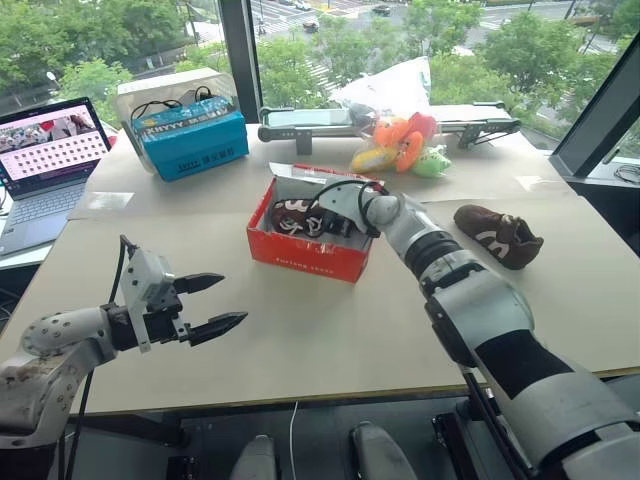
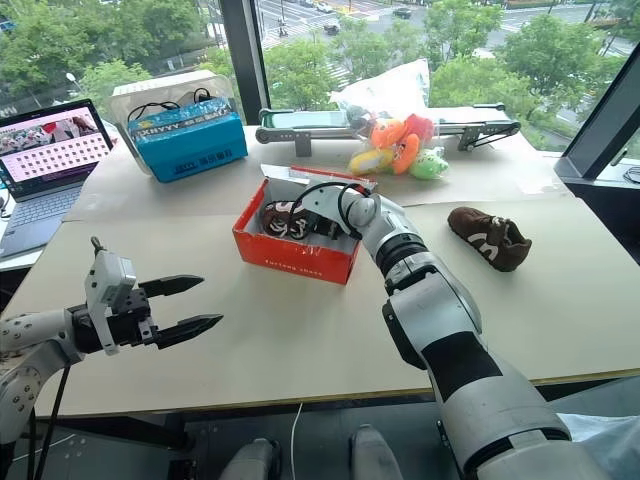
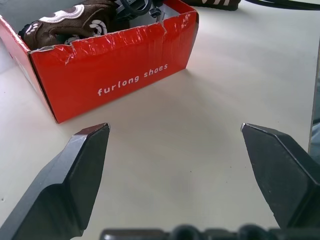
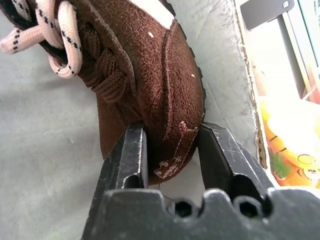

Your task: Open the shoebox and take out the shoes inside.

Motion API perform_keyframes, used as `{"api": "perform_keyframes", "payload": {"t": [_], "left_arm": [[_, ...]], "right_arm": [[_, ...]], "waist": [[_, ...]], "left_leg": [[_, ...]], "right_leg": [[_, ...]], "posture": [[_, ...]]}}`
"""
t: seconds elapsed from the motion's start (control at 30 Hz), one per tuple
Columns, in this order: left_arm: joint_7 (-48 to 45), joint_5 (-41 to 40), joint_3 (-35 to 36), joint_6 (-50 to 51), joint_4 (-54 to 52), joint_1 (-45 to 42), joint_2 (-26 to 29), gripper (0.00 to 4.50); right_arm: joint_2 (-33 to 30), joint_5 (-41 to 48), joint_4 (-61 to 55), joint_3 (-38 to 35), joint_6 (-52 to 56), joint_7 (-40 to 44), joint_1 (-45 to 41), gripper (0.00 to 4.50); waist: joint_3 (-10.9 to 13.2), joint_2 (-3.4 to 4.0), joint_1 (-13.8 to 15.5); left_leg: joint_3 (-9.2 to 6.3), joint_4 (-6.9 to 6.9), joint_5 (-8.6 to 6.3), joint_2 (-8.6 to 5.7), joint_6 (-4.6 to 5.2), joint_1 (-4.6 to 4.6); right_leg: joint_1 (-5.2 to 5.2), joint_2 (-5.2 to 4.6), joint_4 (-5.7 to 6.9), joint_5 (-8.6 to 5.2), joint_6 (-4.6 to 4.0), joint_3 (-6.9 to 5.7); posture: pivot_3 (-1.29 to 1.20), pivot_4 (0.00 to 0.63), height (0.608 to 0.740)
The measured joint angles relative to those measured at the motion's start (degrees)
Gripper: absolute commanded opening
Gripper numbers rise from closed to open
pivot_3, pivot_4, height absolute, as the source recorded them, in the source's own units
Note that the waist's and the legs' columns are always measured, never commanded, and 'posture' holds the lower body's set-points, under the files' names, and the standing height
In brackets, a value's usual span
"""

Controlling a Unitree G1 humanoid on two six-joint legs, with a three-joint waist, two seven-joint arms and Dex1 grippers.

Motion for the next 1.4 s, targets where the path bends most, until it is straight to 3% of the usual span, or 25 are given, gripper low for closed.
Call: {"api": "perform_keyframes", "payload": {"t": [0.3, 0.57, 0.9, 1.2, 1.4], "left_arm": [[-0.2, 0.4, -2.1, -0.5, 1.2, -2.0, -0.1, 4.5], [-0.6, 1.3, -5.8, -1.0, 4.1, -5.3, -1.9, 4.5], [-2.4, 3.1, -8.5, -2.5, 7.5, -8.9, -2.5, 4.5], [-3.3, 4.1, -10.0, -3.4, 9.9, -10.4, -3.6, 4.5], [-3.4, 4.5, -10.2, -3.5, 10.4, -11.3, -3.8, 4.5]], "right_arm": [[0.0, 0.2, -0.2, -1.4, 0.5, 0.2, -0.1, 0.94], [-0.6, 2.3, 0.2, -1.9, 0.5, 9.1, -3.5, 0.94], [-2.6, 6.9, -1.1, -5.0, 2.0, 14.5, -4.6, 0.94], [-6.3, 9.2, -11.0, -5.3, 5.7, 22.9, -4.3, 0.94], [-3.9, 6.1, -21.3, 2.2, 6.2, 24.2, 3.6, 0.94]], "waist": [[0.0, 0.0, 0.0], [0.0, 0.03, -0.1], [0.0, 0.03, -0.1], [0.0, 0.03, -0.3], [0.0, 0.02, -0.1]], "left_leg": [[0.0, 0.0, 0.0, 0.0, 0.0, -0.01], [0.0, -0.02, 0.0, 0.0, 0.0, -0.11], [0.0, -0.05, 0.0, -0.01, 0.0, -0.15], [0.0, -0.05, 0.0, 0.01, 0.0, -0.17], [0.0, -0.04, 0.0, 0.0, -0.01, -0.2]], "right_leg": [[-0.01, 0.0, 0.0, 0.0, 0.0, 0.0], [-0.12, 0.01, 0.01, 0.02, -0.03, 0.0], [-0.17, 0.0, 0.01, 0.05, -0.07, 0.0], [-0.22, 0.03, 0.02, 0.17, -0.28, 0.0], [-0.23, 0.0, 0.03, 0.17, -0.27, 0.0]], "posture": [[0.0, 0.15, 0.715], [0.0, 0.15, 0.715], [0.0, 0.15, 0.715], [0.0, 0.15, 0.715], [0.0, 0.15, 0.715]]}}
